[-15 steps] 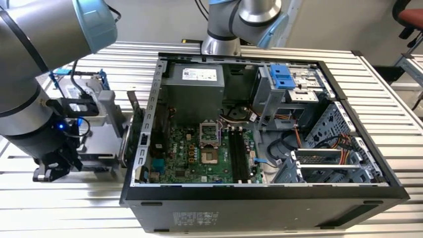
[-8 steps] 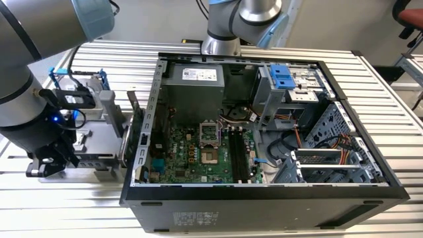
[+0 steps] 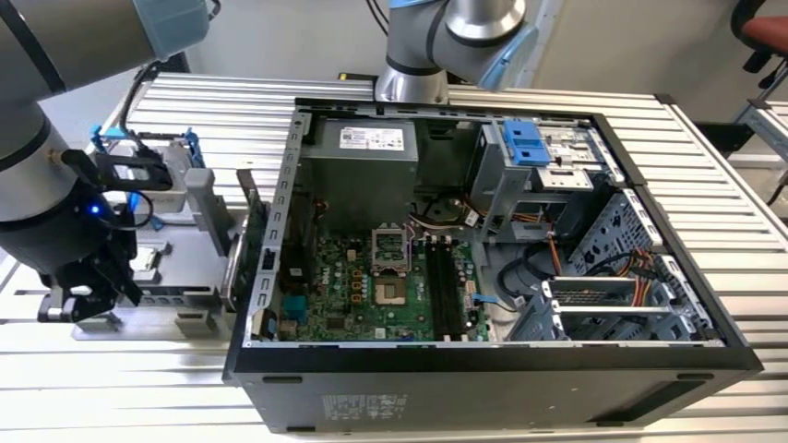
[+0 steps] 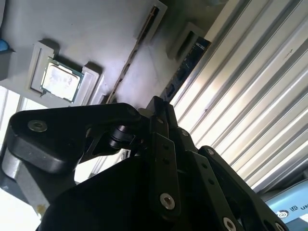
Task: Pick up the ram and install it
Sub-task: 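Pick up the ram and move it above insertion slot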
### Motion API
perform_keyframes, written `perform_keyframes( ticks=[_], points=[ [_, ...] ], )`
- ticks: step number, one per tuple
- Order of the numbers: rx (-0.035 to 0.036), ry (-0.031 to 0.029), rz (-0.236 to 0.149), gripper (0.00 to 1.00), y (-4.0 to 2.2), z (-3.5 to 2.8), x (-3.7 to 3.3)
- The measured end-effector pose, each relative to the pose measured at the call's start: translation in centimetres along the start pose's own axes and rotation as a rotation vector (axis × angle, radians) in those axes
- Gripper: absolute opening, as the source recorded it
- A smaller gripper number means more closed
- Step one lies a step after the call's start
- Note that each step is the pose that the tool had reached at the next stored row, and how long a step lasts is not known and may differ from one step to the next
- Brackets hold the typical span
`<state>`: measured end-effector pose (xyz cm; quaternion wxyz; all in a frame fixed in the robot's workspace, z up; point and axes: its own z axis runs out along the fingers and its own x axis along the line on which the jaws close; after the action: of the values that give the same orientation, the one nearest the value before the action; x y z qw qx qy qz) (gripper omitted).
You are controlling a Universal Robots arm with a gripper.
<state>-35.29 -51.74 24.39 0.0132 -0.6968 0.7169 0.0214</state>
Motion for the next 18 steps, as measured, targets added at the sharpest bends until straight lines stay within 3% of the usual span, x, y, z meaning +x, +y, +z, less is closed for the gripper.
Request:
perform_keyframes(
  ticks=[18],
  points=[
    [0.0000, 0.0005, 0.000, 0.00, 0.03, -2.31, -0.11]
  ],
)
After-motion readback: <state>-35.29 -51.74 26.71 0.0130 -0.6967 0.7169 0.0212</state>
